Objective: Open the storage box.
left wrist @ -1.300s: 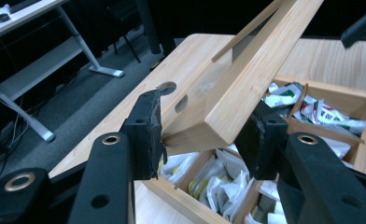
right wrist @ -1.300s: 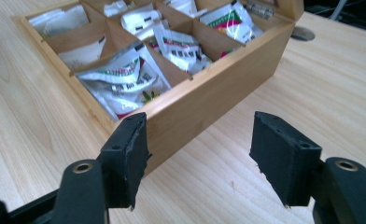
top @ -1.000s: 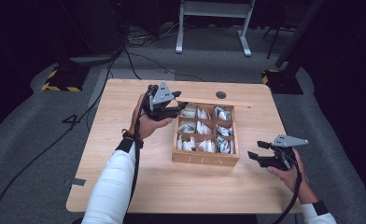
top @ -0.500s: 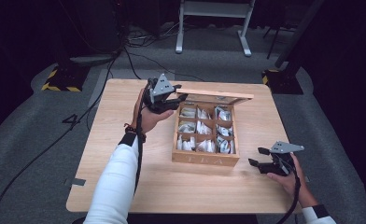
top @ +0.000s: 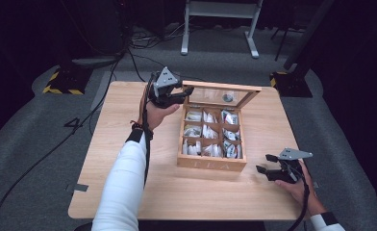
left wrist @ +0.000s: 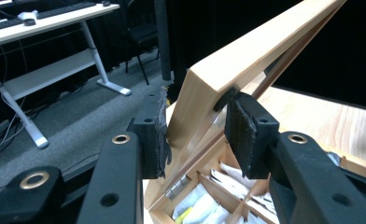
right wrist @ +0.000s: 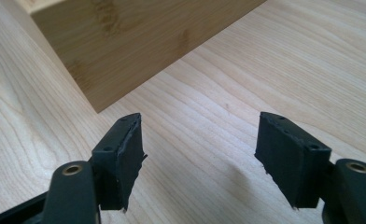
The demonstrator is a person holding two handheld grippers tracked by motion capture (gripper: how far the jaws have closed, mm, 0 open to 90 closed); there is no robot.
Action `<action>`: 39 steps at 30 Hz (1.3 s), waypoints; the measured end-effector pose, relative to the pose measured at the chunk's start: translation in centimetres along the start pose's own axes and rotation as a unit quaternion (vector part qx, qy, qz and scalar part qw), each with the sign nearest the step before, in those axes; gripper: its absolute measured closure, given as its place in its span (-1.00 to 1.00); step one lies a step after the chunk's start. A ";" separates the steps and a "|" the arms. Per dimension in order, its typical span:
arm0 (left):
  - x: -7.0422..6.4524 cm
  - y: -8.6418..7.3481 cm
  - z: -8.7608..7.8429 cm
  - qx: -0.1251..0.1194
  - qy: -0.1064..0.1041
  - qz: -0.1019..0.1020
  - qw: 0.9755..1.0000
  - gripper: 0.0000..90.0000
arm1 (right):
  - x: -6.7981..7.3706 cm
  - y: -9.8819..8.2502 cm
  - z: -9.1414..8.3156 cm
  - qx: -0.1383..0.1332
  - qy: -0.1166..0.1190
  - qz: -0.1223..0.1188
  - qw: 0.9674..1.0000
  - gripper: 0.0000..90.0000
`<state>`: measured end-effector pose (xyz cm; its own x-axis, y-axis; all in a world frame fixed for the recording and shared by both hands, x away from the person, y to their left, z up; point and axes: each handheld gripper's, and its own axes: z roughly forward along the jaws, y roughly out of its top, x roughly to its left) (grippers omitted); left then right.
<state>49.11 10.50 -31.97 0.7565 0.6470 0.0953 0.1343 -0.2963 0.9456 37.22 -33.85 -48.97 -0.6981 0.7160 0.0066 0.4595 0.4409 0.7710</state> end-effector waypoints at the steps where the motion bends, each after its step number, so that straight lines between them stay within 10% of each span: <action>1: 0.1 0.0 0.1 -0.002 -0.001 -0.003 1.000 0.32 | 0.0 0.0 0.1 0.002 0.001 -0.003 1.000 -0.29; 39: 3.4 2.1 4.0 -0.008 0.051 -0.049 0.997 0.35 | 0.2 -0.7 1.4 0.022 0.016 -0.021 0.999 -0.54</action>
<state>54.48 9.30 -30.94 0.6717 0.7401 0.0327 0.1938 -0.2181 0.9565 37.51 -33.28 -50.39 -0.7343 0.6788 -0.0052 0.4520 0.4947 0.7423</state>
